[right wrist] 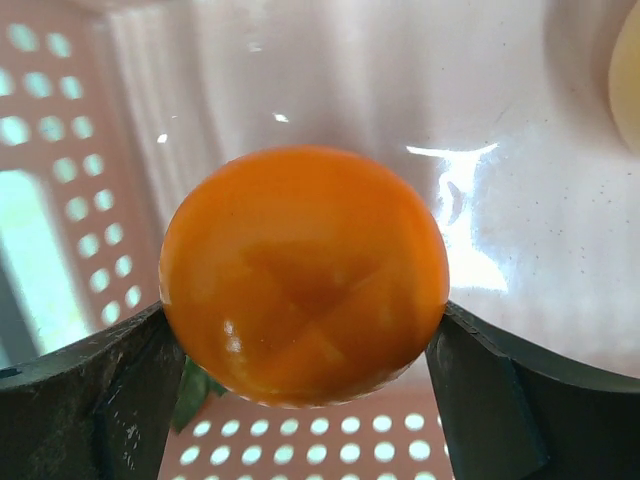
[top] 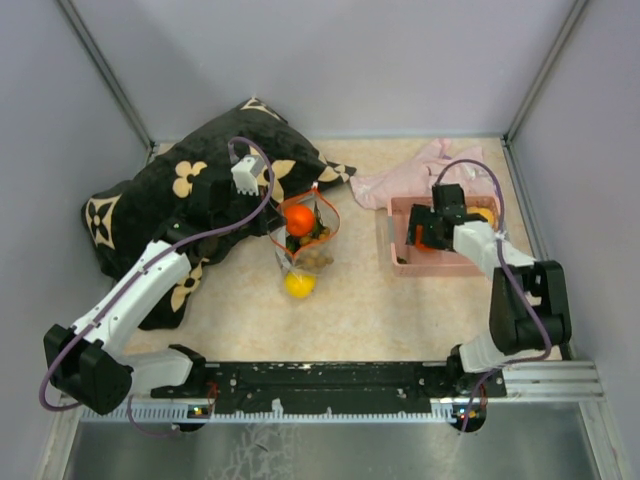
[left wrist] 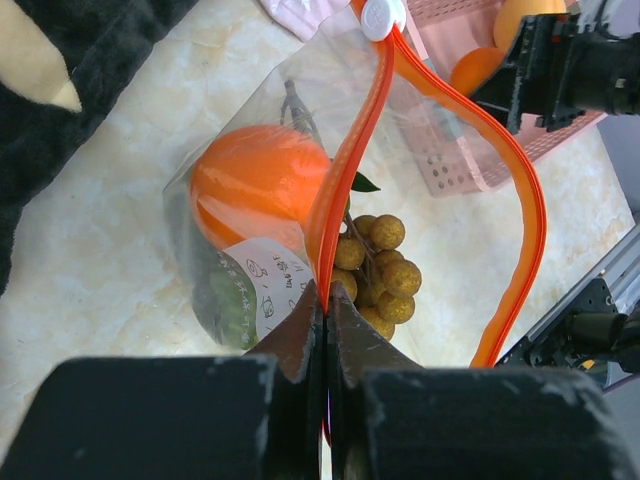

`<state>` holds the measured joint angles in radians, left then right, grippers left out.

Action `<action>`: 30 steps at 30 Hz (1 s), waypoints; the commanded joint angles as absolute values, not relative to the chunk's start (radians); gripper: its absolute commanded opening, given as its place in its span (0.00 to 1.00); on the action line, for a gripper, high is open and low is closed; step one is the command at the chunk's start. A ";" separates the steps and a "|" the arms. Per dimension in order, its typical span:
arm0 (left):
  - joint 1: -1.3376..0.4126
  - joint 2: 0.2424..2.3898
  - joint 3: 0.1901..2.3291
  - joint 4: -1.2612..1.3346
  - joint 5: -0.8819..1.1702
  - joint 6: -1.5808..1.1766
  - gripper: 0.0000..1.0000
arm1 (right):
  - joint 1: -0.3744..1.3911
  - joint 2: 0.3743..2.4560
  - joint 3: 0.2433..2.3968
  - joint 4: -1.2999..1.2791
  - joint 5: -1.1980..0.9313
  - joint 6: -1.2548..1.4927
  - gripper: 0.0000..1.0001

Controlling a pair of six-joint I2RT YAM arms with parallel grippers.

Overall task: Place the food in the zip-top bag and seal the zipper
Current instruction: Pick up the fake fruit from the bin, then place the fake fruit in the zipper food storage bag.

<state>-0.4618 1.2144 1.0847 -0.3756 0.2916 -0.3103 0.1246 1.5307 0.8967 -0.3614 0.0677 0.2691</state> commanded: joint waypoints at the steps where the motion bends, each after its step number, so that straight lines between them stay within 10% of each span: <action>1: -0.453 1.217 1.121 -0.366 0.319 -0.311 0.00 | 0.160 1.364 0.939 -0.423 0.090 0.235 0.60; 30: -0.452 1.209 1.118 -0.357 0.333 -0.309 0.00 | 0.796 1.294 1.435 -0.521 0.124 0.033 0.57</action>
